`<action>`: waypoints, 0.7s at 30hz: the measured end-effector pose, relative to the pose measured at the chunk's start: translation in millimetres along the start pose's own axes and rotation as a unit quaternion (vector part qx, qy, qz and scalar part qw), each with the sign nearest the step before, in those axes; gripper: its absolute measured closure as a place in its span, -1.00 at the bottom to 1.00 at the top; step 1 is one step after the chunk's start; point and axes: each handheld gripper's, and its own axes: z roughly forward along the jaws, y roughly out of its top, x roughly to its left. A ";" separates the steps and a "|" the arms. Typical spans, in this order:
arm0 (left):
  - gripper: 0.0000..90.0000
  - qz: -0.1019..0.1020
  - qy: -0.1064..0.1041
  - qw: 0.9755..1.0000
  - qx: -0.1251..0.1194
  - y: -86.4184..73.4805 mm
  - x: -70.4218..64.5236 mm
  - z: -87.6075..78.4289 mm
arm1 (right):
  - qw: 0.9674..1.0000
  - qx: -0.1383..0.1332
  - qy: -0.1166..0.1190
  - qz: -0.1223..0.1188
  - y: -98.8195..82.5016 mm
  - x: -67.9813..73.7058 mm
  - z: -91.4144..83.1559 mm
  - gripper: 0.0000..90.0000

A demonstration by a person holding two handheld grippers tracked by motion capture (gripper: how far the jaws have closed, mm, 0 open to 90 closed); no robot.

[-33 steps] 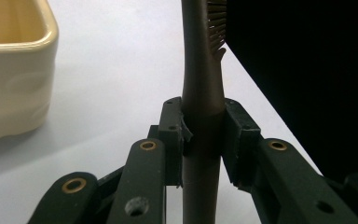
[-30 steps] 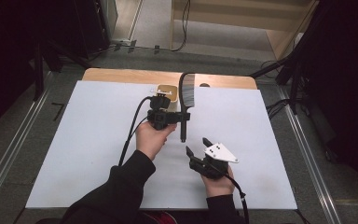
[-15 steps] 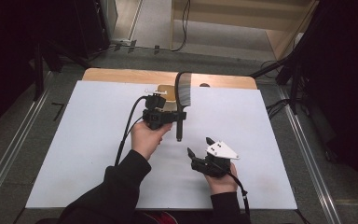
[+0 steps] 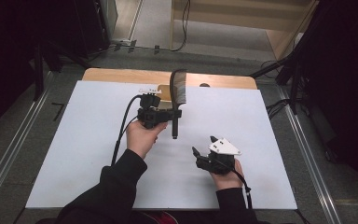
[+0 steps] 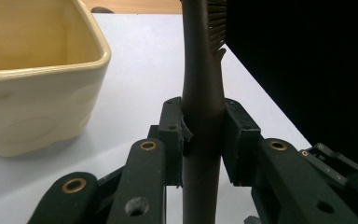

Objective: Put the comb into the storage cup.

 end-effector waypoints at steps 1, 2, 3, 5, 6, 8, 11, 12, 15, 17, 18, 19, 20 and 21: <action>0.61 -0.002 0.001 1.000 -0.003 0.1 0.4 -0.3 | 1.000 0.003 -0.003 -0.005 0.0 -1.2 -0.4 -0.51; 0.61 -0.001 -0.001 1.000 -0.002 0.5 1.5 -1.1 | 1.000 0.006 -0.005 -0.004 0.3 -3.9 -1.4 -0.49; 0.61 -0.002 0.000 1.000 -0.003 0.8 1.8 -1.5 | 1.000 0.006 -0.005 -0.004 0.3 -3.9 -1.4 -0.49; 0.61 0.000 0.001 1.000 -0.003 1.1 2.0 -1.8 | 1.000 0.005 -0.006 -0.006 1.0 -6.2 -2.4 -0.47; 0.61 0.000 0.001 1.000 -0.003 1.1 2.0 -1.9 | 1.000 0.004 -0.006 -0.006 1.3 -6.5 -2.7 -0.46; 0.61 0.001 0.002 1.000 -0.002 1.1 1.7 -2.1 | 1.000 0.004 -0.004 -0.009 2.3 -6.9 -3.0 -0.46; 0.61 0.003 0.001 1.000 -0.002 1.4 2.4 -3.1 | 1.000 0.006 0.004 -0.008 3.8 -8.2 -3.5 -0.46; 0.61 0.003 0.002 1.000 -0.003 1.6 2.5 -3.5 | 1.000 0.011 0.013 -0.003 4.5 -10.1 -3.1 -0.47; 0.61 0.004 0.002 1.000 -0.006 2.9 3.0 -5.6 | 1.000 0.014 0.023 0.005 4.6 -12.8 -3.5 -0.47; 0.61 0.004 0.001 1.000 -0.008 3.6 3.7 -7.0 | 1.000 0.015 0.023 0.000 5.2 -14.1 -5.2 -0.46; 0.61 0.004 0.000 1.000 -0.010 4.0 4.0 -7.5 | 1.000 0.015 0.020 -0.004 5.6 -13.7 -6.3 -0.47; 0.61 0.003 -0.001 1.000 -0.010 4.4 4.3 -8.1 | 1.000 0.014 0.019 -0.009 6.0 -13.3 -7.2 -0.47; 0.61 0.001 -0.002 1.000 -0.011 4.8 4.4 -8.4 | 1.000 0.013 0.020 -0.012 6.3 -13.2 -8.1 -0.47; 0.61 0.002 -0.002 1.000 -0.012 5.1 4.4 -8.7 | 1.000 0.013 0.020 -0.014 6.3 -13.3 -8.8 -0.47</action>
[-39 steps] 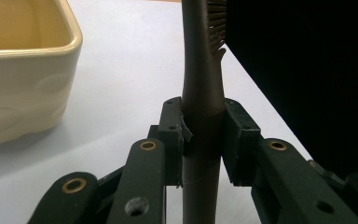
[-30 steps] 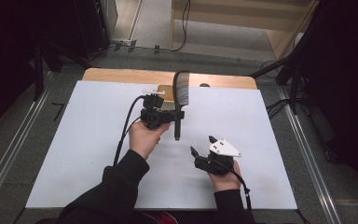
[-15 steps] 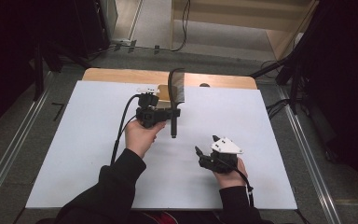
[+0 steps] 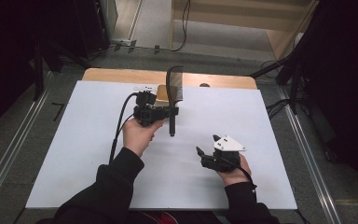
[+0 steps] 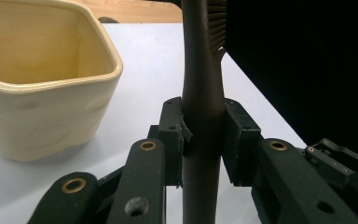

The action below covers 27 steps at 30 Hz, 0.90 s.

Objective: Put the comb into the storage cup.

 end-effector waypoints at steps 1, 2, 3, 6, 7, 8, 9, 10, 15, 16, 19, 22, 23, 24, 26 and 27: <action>0.61 0.001 0.000 1.000 -0.001 0.3 0.1 -0.3 | 1.000 0.001 0.003 -0.003 -0.2 -0.9 -0.7 -0.47; 0.61 0.001 0.000 1.000 -0.001 0.6 0.2 -0.6 | 1.000 0.004 0.004 -0.001 -0.6 -1.5 -1.5 -0.47; 0.61 0.002 0.002 1.000 -0.001 0.9 0.3 -0.8 | 1.000 0.006 0.007 -0.003 -1.2 -3.1 -2.2 -0.47; 0.61 0.004 0.004 1.000 -0.002 2.0 1.3 -1.9 | 1.000 0.010 0.012 -0.002 -2.7 -8.3 -5.5 -0.47; 0.61 0.005 0.003 1.000 -0.002 2.5 2.0 -2.5 | 1.000 0.011 0.010 -0.006 -3.1 -10.2 -7.1 -0.47; 0.61 0.004 0.003 1.000 -0.004 2.8 2.3 -2.7 | 1.000 0.012 0.011 -0.009 -3.7 -11.7 -8.5 -0.47; 0.61 0.005 0.003 1.000 -0.004 3.2 2.7 -2.8 | 1.000 0.014 0.009 -0.013 -4.5 -13.6 -10.1 -0.47; 0.61 0.008 0.003 1.000 -0.001 3.8 3.4 -2.7 | 1.000 0.015 0.010 -0.015 -5.4 -15.3 -11.4 -0.47; 0.61 0.010 0.004 1.000 -0.004 7.1 6.6 -3.7 | 1.000 0.018 0.015 -0.002 -10.1 -19.6 -17.6 -0.47; 0.61 0.014 0.006 1.000 -0.004 8.0 6.9 -3.7 | 1.000 0.018 0.017 -0.005 -10.7 -19.8 -18.2 -0.47; 0.61 0.021 0.009 1.000 -0.003 11.7 7.4 -4.9 | 1.000 0.020 0.018 -0.006 -11.8 -19.1 -19.7 -0.47; 0.61 0.026 0.009 1.000 -0.011 15.8 7.3 -6.4 | 1.000 0.021 0.019 -0.007 -13.5 -20.1 -20.5 -0.47; 0.61 0.027 0.008 1.000 -0.014 17.0 7.4 -7.0 | 1.000 0.023 0.020 -0.006 -14.1 -20.3 -21.0 -0.47; 0.61 0.028 0.008 0.999 -0.014 18.2 7.7 -7.0 | 1.000 0.023 0.018 -0.006 -14.6 -20.7 -21.1 -0.48; 0.61 0.033 0.010 0.999 -0.012 20.2 7.9 -7.0 | 1.000 0.023 0.018 -0.005 -15.5 -21.7 -21.6 -0.48; 0.61 0.035 0.011 0.999 -0.013 21.2 8.1 -7.2 | 1.000 0.025 0.018 -0.004 -15.9 -22.1 -22.1 -0.48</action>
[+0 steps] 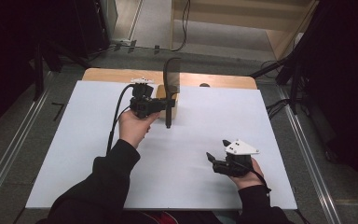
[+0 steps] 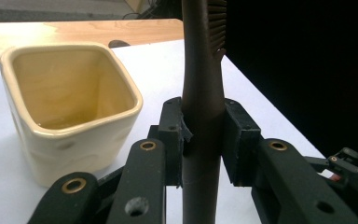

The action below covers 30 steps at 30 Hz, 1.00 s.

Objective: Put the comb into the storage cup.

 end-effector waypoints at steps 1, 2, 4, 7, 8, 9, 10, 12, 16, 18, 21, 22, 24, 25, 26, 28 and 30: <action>0.61 -0.001 0.000 1.000 -0.001 1.1 0.3 -0.4 | 1.000 0.001 0.000 -0.001 -0.6 -0.7 -0.1 -0.48; 0.61 0.001 0.000 1.000 -0.003 2.0 0.8 -1.0 | 1.000 0.002 0.000 -0.003 -1.2 -1.2 -0.3 -0.48; 0.61 0.001 -0.001 1.000 -0.006 4.2 1.8 -1.7 | 1.000 0.005 0.000 -0.002 -2.6 -2.2 -1.4 -0.48; 0.61 0.007 0.001 1.000 -0.009 9.3 4.5 -4.1 | 1.000 0.006 -0.001 0.000 -4.2 -3.4 -3.1 -0.48; 0.61 0.007 0.001 1.000 -0.012 11.1 5.4 -5.0 | 1.000 0.006 0.001 -0.001 -4.7 -3.9 -3.6 -0.48; 0.61 0.008 0.002 1.000 -0.011 13.1 6.3 -5.8 | 1.000 0.008 0.001 0.001 -5.2 -4.1 -4.0 -0.48; 0.61 0.009 0.003 1.000 -0.012 15.0 7.2 -6.4 | 1.000 0.007 0.002 0.002 -5.7 -4.4 -3.9 -0.48; 0.61 0.007 0.002 1.000 -0.018 19.0 8.9 -7.3 | 1.000 0.007 0.003 0.007 -6.1 -4.2 -3.8 -0.48; 0.61 0.006 -0.003 1.000 -0.025 27.7 10.4 -8.9 | 1.000 0.008 0.006 0.005 -6.1 -4.4 -3.7 -0.48; 0.61 0.009 -0.001 1.000 -0.027 32.5 10.1 -9.6 | 1.000 0.007 0.005 0.006 -6.1 -4.5 -3.9 -0.48; 0.61 0.013 -0.001 0.999 -0.032 38.6 9.5 -10.5 | 1.000 0.007 0.010 0.010 -6.1 -5.0 -4.3 -0.48; 0.61 0.014 -0.001 0.999 -0.032 40.4 9.5 -10.8 | 1.000 0.008 0.009 0.013 -6.3 -5.4 -4.2 -0.48; 0.61 0.017 0.000 0.999 -0.034 43.9 9.5 -11.5 | 1.000 0.009 0.009 0.015 -6.7 -5.8 -4.3 -0.48; 0.61 0.017 -0.001 0.999 -0.036 45.5 9.7 -11.7 | 1.000 0.009 0.009 0.015 -6.7 -5.9 -4.3 -0.48; 0.61 0.018 -0.001 0.999 -0.038 47.0 10.1 -11.7 | 1.000 0.008 0.010 0.014 -6.6 -5.9 -4.3 -0.48; 0.61 0.019 0.000 0.999 -0.039 49.6 11.3 -11.2 | 1.000 0.007 0.011 0.017 -6.5 -5.8 -4.5 -0.48; 0.61 0.020 0.000 0.999 -0.039 51.7 12.7 -10.0 | 1.000 0.007 0.011 0.017 -6.5 -6.0 -4.6 -0.48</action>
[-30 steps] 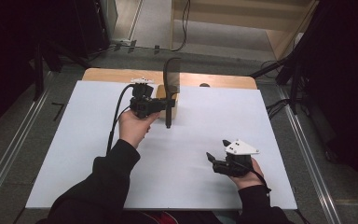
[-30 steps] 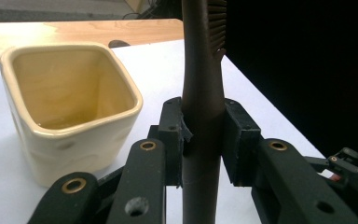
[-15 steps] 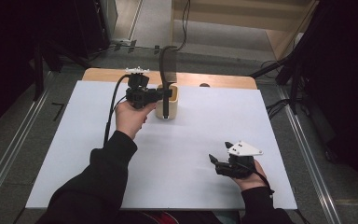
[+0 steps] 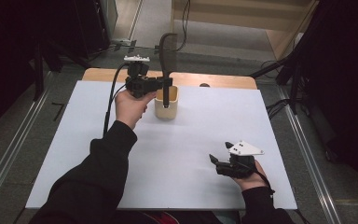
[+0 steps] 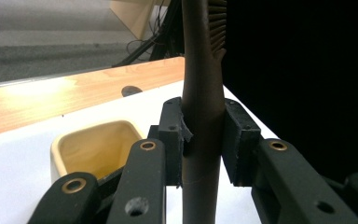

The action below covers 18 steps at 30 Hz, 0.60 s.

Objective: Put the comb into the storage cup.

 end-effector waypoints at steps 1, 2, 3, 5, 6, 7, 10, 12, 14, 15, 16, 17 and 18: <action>0.61 0.001 0.000 1.000 0.000 0.9 0.5 0.8 | 1.000 0.000 0.001 0.001 0.0 -0.1 -0.1 -0.48; 0.61 -0.001 -0.001 1.000 -0.002 1.9 1.2 1.3 | 1.000 0.000 0.002 0.001 0.0 -0.2 -0.2 -0.48; 0.61 -0.002 -0.004 1.000 -0.004 2.8 1.9 1.9 | 1.000 0.001 0.002 0.000 0.0 -0.3 -0.3 -0.48; 0.61 0.000 -0.002 1.000 -0.006 4.9 2.3 3.6 | 1.000 0.002 0.003 0.000 -0.1 -0.4 -0.3 -0.48; 0.61 0.003 0.000 1.000 -0.005 6.2 2.5 4.5 | 1.000 0.002 0.003 0.000 -0.1 -0.4 -0.3 -0.48; 0.61 0.006 0.001 1.000 -0.006 7.3 3.1 5.0 | 1.000 0.002 0.003 0.000 0.0 -0.4 -0.4 -0.48; 0.61 0.001 0.002 1.000 -0.014 9.5 5.7 4.6 | 1.000 -0.002 0.003 0.001 0.7 0.0 -0.9 -0.48; 0.61 -0.001 0.003 1.000 -0.016 10.4 7.5 5.1 | 1.000 -0.002 0.002 0.000 0.7 0.1 -0.9 -0.48; 0.61 -0.003 0.003 1.000 -0.018 11.0 9.2 6.0 | 1.000 -0.002 0.003 0.001 0.7 0.0 -0.8 -0.48; 0.61 -0.001 0.004 1.000 -0.020 11.4 10.2 6.5 | 1.000 -0.002 0.003 0.000 0.8 0.1 -0.8 -0.48; 0.61 0.002 0.005 1.000 -0.021 11.7 10.9 7.1 | 1.000 -0.002 0.002 -0.001 0.9 0.1 -0.9 -0.48; 0.61 0.005 0.005 1.000 -0.024 12.1 11.6 7.8 | 1.000 -0.002 0.001 -0.001 1.0 0.1 -0.9 -0.48; 0.61 0.007 0.007 1.000 -0.026 12.6 12.1 8.7 | 1.000 -0.002 0.002 -0.001 1.0 0.1 -1.0 -0.48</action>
